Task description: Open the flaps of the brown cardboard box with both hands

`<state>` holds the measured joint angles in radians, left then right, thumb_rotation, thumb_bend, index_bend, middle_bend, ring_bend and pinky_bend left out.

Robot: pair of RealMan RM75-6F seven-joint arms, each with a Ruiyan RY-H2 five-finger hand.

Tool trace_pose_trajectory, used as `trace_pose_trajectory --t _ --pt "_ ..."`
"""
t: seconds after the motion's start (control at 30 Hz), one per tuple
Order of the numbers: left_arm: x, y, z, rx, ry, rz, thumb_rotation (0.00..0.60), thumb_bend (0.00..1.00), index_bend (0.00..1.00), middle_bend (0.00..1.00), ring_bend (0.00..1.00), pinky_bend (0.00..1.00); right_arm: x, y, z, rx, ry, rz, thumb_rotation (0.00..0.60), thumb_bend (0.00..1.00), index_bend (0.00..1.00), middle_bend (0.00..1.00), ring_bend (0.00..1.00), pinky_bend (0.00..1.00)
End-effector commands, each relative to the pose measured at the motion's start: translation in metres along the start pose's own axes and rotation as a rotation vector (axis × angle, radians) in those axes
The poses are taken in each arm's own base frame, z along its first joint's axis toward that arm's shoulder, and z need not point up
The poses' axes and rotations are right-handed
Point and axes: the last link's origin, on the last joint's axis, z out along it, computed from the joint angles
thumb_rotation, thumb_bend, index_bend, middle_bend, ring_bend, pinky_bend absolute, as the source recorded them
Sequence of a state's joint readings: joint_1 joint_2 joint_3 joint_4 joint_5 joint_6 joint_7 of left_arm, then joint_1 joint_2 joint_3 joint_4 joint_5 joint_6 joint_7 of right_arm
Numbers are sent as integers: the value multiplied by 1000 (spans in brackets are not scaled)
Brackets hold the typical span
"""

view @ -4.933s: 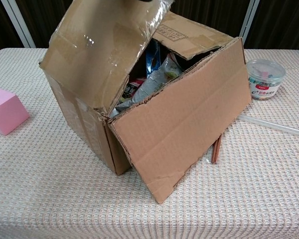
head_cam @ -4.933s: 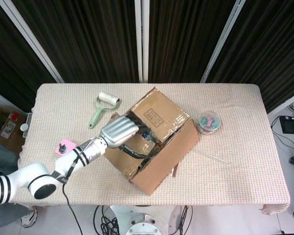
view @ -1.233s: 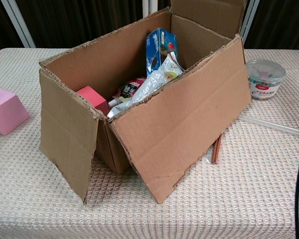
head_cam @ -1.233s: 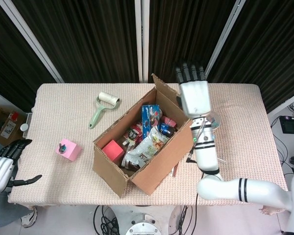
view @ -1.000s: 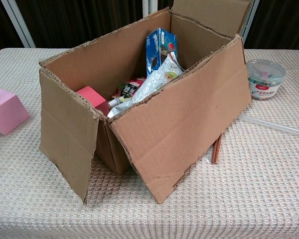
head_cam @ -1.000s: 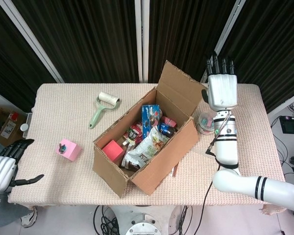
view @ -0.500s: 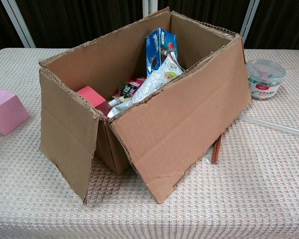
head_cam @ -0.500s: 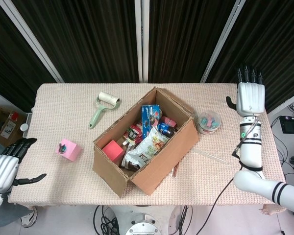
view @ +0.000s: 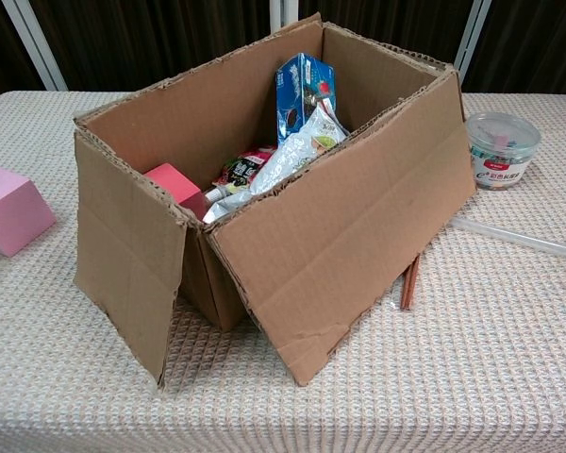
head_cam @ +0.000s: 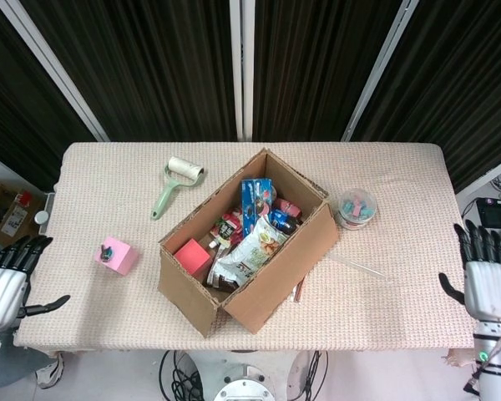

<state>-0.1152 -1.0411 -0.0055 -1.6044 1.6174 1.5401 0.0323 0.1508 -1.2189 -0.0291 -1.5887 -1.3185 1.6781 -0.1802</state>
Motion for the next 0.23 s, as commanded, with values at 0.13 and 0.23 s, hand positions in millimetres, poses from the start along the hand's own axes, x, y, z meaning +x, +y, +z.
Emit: trace_pose_trajectory --t 0.13,0.23 --pt "-8 -1 -7 15 -24 -24 387 0 101 123 95 209 -2 20 -26 -82 23 37 600 157 0 0 0 0" --pt "-8 -2 -7 9 -37 -36 389 0 101 123 96 209 -4 23 -27 -98 13 41 600 157 0 0 0 0"
